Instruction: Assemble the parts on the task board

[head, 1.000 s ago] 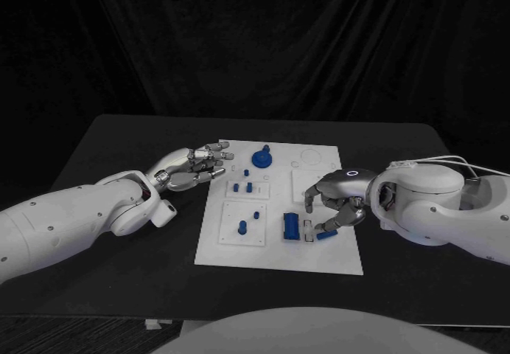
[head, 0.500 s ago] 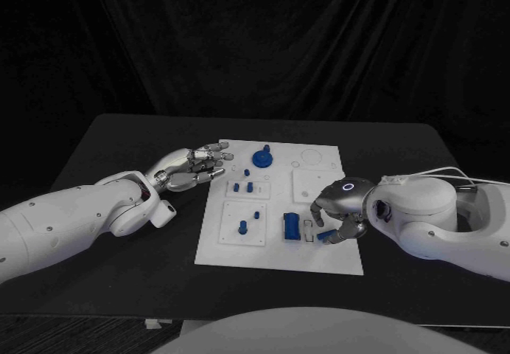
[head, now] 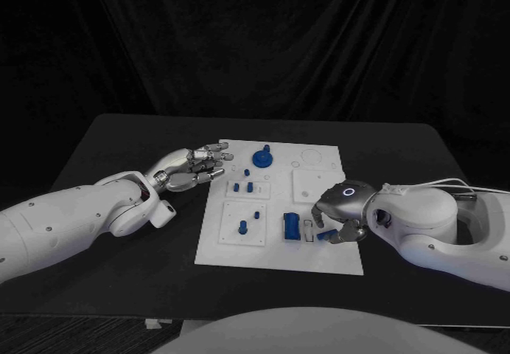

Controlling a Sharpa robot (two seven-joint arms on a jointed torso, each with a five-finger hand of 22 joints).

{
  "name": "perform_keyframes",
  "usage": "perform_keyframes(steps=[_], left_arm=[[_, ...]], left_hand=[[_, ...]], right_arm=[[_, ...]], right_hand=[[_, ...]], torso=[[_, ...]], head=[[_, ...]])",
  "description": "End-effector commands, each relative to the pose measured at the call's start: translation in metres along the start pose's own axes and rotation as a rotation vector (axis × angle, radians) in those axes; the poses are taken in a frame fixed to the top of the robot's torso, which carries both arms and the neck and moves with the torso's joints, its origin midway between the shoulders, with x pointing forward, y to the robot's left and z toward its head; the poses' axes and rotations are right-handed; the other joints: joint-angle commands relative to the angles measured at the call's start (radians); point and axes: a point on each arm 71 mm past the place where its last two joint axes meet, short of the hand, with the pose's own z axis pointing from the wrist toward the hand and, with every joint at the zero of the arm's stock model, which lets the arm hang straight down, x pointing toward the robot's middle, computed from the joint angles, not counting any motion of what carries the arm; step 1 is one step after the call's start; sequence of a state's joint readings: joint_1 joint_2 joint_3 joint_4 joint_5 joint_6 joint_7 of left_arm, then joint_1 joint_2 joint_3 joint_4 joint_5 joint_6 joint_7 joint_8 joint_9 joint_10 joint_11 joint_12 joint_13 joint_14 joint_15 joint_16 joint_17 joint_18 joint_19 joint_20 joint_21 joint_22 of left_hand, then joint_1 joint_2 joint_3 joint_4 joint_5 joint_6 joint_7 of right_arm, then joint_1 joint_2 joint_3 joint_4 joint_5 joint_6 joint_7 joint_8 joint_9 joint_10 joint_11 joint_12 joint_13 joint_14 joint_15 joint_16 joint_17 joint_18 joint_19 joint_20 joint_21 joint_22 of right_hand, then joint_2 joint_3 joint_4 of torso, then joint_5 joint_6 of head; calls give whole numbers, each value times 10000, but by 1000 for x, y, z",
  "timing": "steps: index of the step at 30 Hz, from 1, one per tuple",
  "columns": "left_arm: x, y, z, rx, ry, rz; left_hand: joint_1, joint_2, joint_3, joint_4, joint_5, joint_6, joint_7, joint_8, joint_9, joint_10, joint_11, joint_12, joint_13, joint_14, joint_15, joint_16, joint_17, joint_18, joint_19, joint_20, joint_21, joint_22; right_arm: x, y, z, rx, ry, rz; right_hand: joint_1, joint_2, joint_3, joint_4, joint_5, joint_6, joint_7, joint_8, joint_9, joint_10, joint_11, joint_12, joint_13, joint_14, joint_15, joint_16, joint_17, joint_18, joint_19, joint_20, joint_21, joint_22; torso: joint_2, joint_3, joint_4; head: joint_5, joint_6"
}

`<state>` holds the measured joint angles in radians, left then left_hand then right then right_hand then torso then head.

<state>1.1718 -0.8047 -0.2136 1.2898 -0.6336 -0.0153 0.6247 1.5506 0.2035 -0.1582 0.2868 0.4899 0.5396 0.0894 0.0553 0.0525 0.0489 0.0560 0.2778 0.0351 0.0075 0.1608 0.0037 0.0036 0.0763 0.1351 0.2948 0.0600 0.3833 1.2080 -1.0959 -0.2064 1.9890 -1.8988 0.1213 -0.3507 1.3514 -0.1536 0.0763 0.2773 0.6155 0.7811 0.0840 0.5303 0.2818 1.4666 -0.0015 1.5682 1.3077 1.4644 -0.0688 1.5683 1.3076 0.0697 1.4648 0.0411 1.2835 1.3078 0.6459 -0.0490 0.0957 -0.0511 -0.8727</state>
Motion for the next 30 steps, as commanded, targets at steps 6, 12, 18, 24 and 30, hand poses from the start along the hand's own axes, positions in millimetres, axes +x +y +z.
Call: perform_keyframes(steps=[6,12,18,24,30], left_arm=[[2,-1,0,161,49,-157],[2,-1,0,164,55,-163],[2,-1,0,155,55,-167],[2,-1,0,143,73,-180],[3,-1,1,156,110,-204]], left_hand=[[79,29,66,2,44,-10,60,63,0,9,48,36,12,82,1,10,12,-71,78,-13,69,6],[82,28,69,2,45,-7,70,63,0,18,65,49,14,84,0,11,12,-69,86,-13,74,9],[82,28,69,2,45,-7,70,63,0,18,65,49,14,84,0,11,12,-69,86,-13,74,9],[82,28,69,2,45,-7,70,63,0,18,65,49,14,84,0,11,12,-69,86,-13,74,9],[87,28,76,2,45,-6,84,63,-1,23,83,48,14,89,2,12,14,-68,116,-12,89,64]], right_arm=[[3,0,2,280,-365,-169],[10,1,3,352,-117,-146],[17,0,6,474,75,-131],[20,-1,7,528,219,-154],[22,-2,10,553,164,-90]], right_hand=[[-52,-81,24,36,-705,158,82,-540,-274,1042,81,26,2631,1064,115,25,2632,-81,15,96,-104,1813],[-157,-103,-150,77,-1755,180,117,-896,-445,1042,113,26,2631,1064,139,25,2632,-75,12,123,-129,1807],[84,-25,-35,-35,-889,272,161,-1206,-603,1042,144,26,2631,1064,168,25,2632,-46,-42,149,-286,1765],[97,-22,-27,-44,-853,300,160,-1222,-613,1042,149,26,2631,1064,170,25,2632,-47,-39,150,-280,1767],[234,57,149,-166,-132,698,119,-1299,-646,1042,133,26,2631,1064,161,25,2632,-42,-42,147,-311,1761]], torso=[[-6,0,5],[1,4,-2],[4,-4,10],[1,0,1],[0,5,0]], head=[[-6,1],[5,1],[2,1],[-15,1],[5,1]])
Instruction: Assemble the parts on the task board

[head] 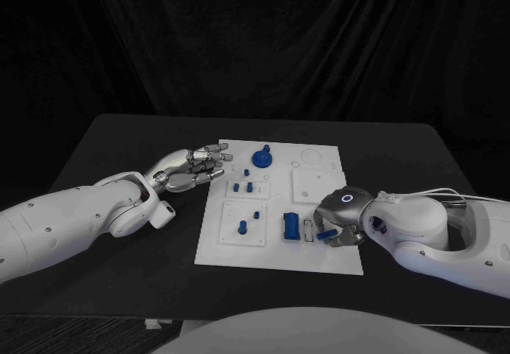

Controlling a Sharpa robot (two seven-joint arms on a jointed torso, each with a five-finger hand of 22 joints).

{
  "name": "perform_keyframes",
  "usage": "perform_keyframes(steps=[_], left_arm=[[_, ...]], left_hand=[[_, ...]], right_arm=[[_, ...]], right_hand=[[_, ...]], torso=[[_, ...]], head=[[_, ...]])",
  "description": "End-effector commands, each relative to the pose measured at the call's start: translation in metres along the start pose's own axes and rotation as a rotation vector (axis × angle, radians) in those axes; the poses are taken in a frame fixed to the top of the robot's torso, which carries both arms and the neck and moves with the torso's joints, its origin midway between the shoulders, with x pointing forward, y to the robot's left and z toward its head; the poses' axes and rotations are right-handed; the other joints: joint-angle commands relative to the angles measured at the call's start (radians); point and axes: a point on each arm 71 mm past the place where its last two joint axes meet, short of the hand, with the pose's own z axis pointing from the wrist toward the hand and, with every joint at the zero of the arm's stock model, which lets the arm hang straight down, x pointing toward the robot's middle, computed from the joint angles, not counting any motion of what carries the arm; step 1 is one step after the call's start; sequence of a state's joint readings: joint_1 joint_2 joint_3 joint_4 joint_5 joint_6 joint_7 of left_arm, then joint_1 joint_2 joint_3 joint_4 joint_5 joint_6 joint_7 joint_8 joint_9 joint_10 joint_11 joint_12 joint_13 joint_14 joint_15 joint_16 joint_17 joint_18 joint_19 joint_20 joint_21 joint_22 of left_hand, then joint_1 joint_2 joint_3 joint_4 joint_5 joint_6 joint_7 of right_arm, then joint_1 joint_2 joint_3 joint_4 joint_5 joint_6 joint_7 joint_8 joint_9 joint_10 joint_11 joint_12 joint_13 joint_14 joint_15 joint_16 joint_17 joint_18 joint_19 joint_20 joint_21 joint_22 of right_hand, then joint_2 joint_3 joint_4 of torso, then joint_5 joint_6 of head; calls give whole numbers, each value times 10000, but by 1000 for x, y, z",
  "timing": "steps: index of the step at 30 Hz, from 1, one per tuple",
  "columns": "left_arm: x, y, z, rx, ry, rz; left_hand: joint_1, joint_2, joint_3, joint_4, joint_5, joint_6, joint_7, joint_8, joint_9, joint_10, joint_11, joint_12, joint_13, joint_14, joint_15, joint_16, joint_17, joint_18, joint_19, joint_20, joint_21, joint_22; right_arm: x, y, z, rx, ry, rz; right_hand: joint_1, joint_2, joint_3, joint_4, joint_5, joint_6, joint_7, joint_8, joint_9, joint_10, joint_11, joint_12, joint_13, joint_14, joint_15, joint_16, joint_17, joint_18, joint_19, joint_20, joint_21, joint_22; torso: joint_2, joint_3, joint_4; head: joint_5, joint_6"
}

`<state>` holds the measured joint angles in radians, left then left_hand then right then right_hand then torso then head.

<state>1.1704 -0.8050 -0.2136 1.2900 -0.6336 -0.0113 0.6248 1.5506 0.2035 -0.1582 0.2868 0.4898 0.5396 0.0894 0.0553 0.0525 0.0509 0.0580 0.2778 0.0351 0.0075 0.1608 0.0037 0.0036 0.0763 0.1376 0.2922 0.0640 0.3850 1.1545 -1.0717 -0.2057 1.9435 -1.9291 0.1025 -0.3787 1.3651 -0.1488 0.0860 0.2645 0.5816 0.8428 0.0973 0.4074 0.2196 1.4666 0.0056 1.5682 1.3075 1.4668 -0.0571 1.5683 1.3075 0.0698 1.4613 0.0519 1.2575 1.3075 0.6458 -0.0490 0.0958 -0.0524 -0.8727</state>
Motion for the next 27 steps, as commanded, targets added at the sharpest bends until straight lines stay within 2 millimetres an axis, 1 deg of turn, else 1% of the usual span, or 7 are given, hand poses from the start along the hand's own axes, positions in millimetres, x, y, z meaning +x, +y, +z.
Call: perform_keyframes(steps=[1,3,5,14,16,21,27], left_arm=[[2,-1,1,164,79,-173],[3,-1,1,159,86,-179],[2,-1,1,153,85,-180],[3,-1,1,160,94,-188],[3,-1,1,162,96,-190],[3,-1,1,154,103,-196],[3,0,2,127,118,-205]], left_hand=[[87,28,77,2,45,-6,84,63,-1,3,63,48,13,89,2,12,14,-68,91,14,49,47],[90,32,82,1,47,0,88,64,0,5,69,50,13,93,2,13,15,-67,102,14,55,61],[91,33,83,1,47,-5,90,64,-1,5,71,48,13,91,3,13,14,-66,110,14,59,78],[95,35,87,0,50,-7,93,63,-1,5,74,46,12,93,3,13,15,-64,118,14,63,85],[95,35,87,0,50,-7,93,63,-1,5,74,46,12,93,3,13,15,-64,118,14,63,85],[102,41,96,-2,52,-15,97,62,-2,6,80,48,12,92,4,13,14,-62,132,14,71,102],[112,48,108,-6,55,-12,102,62,-2,6,85,43,11,92,4,13,14,-57,174,13,92,176]], right_arm=[[2,-2,2,239,-74,-58],[2,-2,3,231,-156,-18],[1,-2,4,225,-250,-36],[1,-1,7,211,-669,-25],[1,-1,7,228,-710,-10],[3,-6,5,450,-636,567],[10,-19,1,1139,34,2699]], right_hand=[[112,13,73,-54,288,115,-19,-73,-22,1041,47,26,2633,1040,37,25,2633,-40,-9,35,-61,1762],[205,39,185,-149,618,250,-47,-77,-11,1041,25,26,2633,1040,16,25,2633,-39,-9,17,-67,1762],[220,54,223,-184,681,354,-73,-50,9,1041,19,26,2633,1040,9,25,2633,-39,-7,11,-67,1762],[351,213,495,-518,402,1407,-412,354,361,1041,-194,26,2633,1040,-182,25,2633,-52,38,-137,25,1789],[306,222,665,-522,112,1501,-431,265,384,1041,-233,26,2633,1040,-215,25,2633,-58,48,-185,44,1794],[48,130,925,-417,-73,1689,-434,-87,319,1041,-225,26,2633,1040,-234,25,2633,-65,55,-217,47,1795],[-51,123,1049,-383,-184,1794,-438,-257,276,1041,-240,26,2633,1040,-226,25,2633,-49,30,-216,-38,1772]], torso=[[2,6,0],[4,7,2],[10,6,4],[1,1,3],[2,2,4],[4,0,6],[-1,-2,8]], head=[[23,1],[11,1],[4,1],[43,1],[44,1],[55,1],[40,1]])
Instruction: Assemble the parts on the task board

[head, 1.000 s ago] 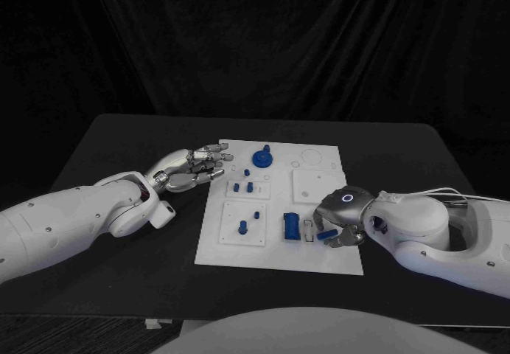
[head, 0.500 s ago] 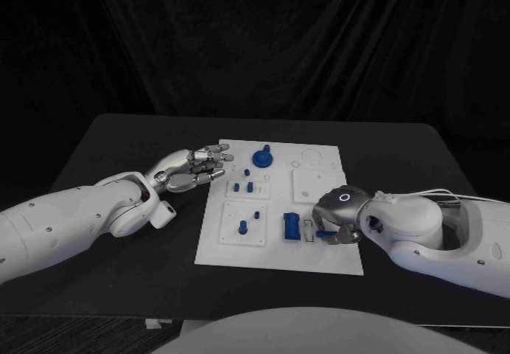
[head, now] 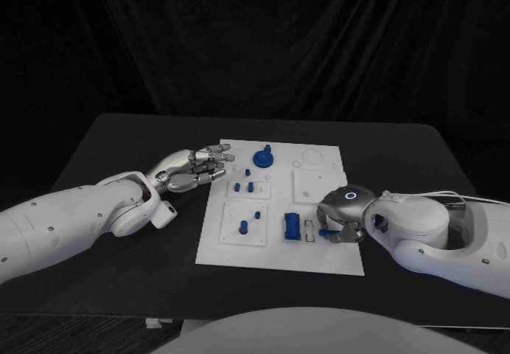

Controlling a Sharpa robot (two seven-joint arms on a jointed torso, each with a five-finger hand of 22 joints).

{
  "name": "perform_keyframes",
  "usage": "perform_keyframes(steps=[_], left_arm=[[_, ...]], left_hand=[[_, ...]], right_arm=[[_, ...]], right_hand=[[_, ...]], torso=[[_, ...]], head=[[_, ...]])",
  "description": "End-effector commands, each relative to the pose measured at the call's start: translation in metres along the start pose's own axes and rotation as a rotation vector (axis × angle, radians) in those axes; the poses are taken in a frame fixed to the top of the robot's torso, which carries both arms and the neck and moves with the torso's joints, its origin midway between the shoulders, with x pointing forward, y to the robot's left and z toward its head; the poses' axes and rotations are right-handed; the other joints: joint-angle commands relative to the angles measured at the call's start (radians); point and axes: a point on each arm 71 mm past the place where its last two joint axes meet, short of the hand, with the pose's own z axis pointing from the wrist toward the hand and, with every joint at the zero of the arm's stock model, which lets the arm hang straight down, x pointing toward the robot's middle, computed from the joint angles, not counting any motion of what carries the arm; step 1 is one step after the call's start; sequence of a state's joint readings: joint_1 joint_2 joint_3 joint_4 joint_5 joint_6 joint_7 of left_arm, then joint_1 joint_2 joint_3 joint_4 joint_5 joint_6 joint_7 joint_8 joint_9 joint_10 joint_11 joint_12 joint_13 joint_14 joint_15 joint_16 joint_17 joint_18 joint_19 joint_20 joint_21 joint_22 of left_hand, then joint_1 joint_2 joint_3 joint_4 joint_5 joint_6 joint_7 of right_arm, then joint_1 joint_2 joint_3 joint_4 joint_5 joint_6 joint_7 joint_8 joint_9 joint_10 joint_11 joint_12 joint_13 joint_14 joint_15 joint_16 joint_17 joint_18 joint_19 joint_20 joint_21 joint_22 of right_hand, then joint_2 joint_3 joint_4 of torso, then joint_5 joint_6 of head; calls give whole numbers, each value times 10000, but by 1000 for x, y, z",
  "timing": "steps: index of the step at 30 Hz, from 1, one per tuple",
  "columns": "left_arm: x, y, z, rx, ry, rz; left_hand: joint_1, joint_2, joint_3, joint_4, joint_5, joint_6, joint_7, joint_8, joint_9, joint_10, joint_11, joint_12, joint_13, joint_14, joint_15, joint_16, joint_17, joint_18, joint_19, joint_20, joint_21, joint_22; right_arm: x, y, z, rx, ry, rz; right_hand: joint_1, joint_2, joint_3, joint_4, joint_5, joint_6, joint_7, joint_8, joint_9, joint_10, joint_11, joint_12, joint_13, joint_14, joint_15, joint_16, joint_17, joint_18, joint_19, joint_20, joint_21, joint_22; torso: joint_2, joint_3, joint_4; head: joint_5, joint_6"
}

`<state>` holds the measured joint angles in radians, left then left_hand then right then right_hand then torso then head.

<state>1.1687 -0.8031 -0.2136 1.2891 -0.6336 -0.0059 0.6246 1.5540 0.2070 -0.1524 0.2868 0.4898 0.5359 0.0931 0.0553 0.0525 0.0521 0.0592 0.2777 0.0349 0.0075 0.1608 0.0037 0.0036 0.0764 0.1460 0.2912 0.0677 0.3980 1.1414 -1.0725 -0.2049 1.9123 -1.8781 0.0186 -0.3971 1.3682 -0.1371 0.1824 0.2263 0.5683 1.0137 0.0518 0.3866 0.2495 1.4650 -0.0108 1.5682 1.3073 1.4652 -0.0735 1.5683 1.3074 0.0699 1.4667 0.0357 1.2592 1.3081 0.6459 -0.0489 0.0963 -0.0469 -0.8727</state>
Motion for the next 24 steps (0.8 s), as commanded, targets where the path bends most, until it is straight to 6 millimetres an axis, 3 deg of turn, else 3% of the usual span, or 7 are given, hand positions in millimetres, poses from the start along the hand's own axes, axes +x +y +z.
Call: perform_keyframes(steps=[1,13,24], left_arm=[[2,-1,1,131,62,-158],[2,-1,3,141,21,-121],[2,-1,1,114,14,-128]], left_hand=[[78,14,50,-6,55,26,64,62,-2,-6,74,43,13,92,4,13,14,-58,90,23,55,46],[96,15,69,-8,59,31,69,63,-2,-7,79,45,13,70,-24,6,8,-48,122,19,73,51],[100,13,73,-7,58,37,71,64,-1,-8,81,41,12,75,-35,7,9,-46,140,18,82,76]], right_arm=[[4,-13,-3,952,582,2340],[-12,-47,-11,2560,2278,7971],[-9,-48,-3,3595,2914,12341]], right_hand=[[-92,13,98,2,-58,91,20,-67,-28,1058,-78,26,2634,1056,-61,25,2634,-41,-38,-54,-96,1755],[-421,33,188,90,-418,152,59,-383,-88,1058,-70,26,2634,1056,-50,25,2634,-4,-95,-46,-289,1702],[-700,153,250,134,-522,153,91,-571,-93,1058,-38,26,2634,1056,-23,25,2634,30,-159,-22,-470,1654]], torso=[[-1,-3,1],[-10,-4,-6],[-13,-15,-4]], head=[[-18,1],[-38,1],[53,1]])
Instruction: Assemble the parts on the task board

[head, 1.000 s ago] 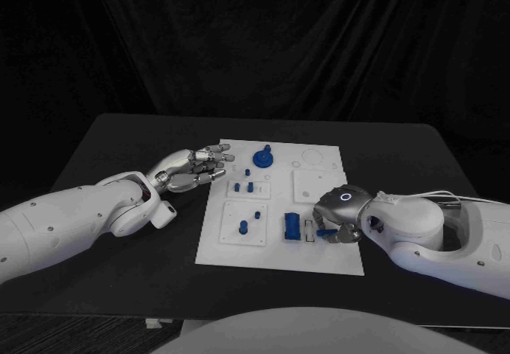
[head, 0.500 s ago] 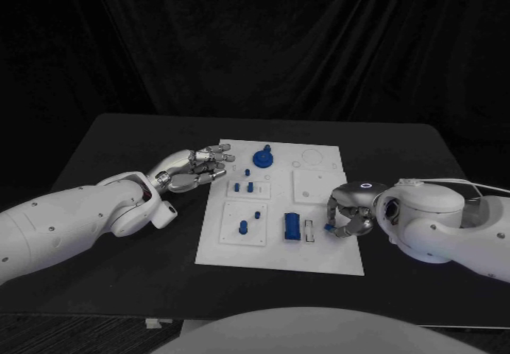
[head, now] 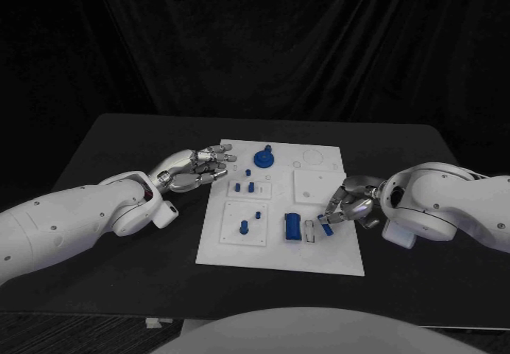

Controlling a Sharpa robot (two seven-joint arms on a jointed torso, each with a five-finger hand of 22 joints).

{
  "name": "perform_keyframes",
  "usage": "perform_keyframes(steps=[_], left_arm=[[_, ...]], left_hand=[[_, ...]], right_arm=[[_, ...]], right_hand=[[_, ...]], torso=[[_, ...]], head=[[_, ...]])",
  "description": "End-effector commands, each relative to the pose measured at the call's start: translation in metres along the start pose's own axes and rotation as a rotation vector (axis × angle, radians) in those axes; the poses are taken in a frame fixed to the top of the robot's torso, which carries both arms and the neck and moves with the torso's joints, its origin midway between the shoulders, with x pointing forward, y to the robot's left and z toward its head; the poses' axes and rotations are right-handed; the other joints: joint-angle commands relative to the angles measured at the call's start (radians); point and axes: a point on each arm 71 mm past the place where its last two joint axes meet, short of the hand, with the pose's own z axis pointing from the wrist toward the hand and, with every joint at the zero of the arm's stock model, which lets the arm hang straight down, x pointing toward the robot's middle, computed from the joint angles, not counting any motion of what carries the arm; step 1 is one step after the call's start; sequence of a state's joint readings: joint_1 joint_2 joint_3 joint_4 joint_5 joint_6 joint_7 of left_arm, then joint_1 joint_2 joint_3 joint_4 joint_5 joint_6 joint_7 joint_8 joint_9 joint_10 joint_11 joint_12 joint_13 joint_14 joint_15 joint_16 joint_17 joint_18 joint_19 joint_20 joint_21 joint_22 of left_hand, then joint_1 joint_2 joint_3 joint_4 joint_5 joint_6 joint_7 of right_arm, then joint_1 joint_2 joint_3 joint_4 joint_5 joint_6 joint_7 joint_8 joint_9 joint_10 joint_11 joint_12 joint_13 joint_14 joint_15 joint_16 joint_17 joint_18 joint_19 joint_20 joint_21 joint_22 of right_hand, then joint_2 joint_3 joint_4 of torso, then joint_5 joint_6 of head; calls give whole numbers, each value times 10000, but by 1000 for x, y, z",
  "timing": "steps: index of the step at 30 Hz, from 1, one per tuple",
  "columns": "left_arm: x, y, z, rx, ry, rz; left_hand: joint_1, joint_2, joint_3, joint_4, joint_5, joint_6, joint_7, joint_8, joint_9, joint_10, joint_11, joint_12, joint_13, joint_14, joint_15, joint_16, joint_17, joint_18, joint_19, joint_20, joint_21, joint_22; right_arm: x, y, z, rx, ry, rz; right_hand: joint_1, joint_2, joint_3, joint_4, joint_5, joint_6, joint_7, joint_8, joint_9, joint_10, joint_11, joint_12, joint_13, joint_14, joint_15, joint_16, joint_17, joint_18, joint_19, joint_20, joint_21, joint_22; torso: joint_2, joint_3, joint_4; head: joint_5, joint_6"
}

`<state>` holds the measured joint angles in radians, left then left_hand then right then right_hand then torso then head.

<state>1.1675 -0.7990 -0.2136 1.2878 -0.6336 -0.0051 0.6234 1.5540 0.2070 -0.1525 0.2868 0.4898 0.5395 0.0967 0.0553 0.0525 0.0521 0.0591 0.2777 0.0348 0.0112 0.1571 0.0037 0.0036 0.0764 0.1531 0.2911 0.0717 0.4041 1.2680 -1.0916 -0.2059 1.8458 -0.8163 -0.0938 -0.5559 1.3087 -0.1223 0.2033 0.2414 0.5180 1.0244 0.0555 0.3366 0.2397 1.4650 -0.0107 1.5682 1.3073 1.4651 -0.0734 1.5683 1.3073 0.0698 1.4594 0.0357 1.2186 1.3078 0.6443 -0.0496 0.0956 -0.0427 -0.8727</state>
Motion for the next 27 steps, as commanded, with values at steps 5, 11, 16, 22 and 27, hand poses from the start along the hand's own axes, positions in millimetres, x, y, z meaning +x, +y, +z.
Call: perform_keyframes(steps=[5,11,16,22,27], left_arm=[[1,-1,0,118,-2,-123],[2,-1,0,119,12,-132],[2,-1,0,115,22,-139],[2,-1,1,112,38,-147],[2,-1,1,120,50,-152]], left_hand=[[100,13,74,-8,58,0,35,64,-1,-8,81,41,13,39,2,7,9,-46,70,19,43,14],[104,8,77,-7,58,-3,37,64,-1,-9,81,40,13,40,-3,8,10,-44,82,19,50,24],[104,8,77,-7,58,-3,37,64,-1,-9,81,40,13,40,-3,8,10,-44,82,19,50,24],[107,5,80,-6,57,-6,37,63,-2,-11,81,36,12,40,-3,8,10,-42,94,19,56,36],[107,5,80,-6,57,-6,37,63,-2,-11,81,36,12,40,-3,8,10,-42,94,19,56,36]], right_arm=[[5,-2,6,1087,77,3873],[11,-4,10,1337,60,4272],[18,-8,13,1562,42,4430],[20,-10,14,1646,-44,4382],[22,-10,13,1649,-65,4311]], right_hand=[[-118,16,51,-24,5,38,54,-84,6,1058,-37,26,2635,1057,-22,25,2634,51,-121,-19,-163,1629],[-120,47,85,-83,-22,-29,73,-125,2,1058,-26,26,2635,1057,-14,25,2634,70,-163,-11,-264,1601],[-135,92,115,-135,-82,-99,97,-164,-1,1058,-6,26,2635,1057,0,25,2634,88,-202,0,-363,1574],[-151,159,158,-200,-114,-167,124,-198,1,1058,17,26,2635,1057,19,25,2634,123,-270,16,-551,1521],[-166,179,171,-234,-144,-205,140,-216,3,1058,30,26,2635,1052,29,15,2620,136,-298,25,-626,1499]], torso=[[9,-11,31],[20,-3,15],[15,3,14],[18,1,4],[14,4,-2]], head=[[-23,1],[-18,1],[-20,1],[-42,1],[-40,1]])
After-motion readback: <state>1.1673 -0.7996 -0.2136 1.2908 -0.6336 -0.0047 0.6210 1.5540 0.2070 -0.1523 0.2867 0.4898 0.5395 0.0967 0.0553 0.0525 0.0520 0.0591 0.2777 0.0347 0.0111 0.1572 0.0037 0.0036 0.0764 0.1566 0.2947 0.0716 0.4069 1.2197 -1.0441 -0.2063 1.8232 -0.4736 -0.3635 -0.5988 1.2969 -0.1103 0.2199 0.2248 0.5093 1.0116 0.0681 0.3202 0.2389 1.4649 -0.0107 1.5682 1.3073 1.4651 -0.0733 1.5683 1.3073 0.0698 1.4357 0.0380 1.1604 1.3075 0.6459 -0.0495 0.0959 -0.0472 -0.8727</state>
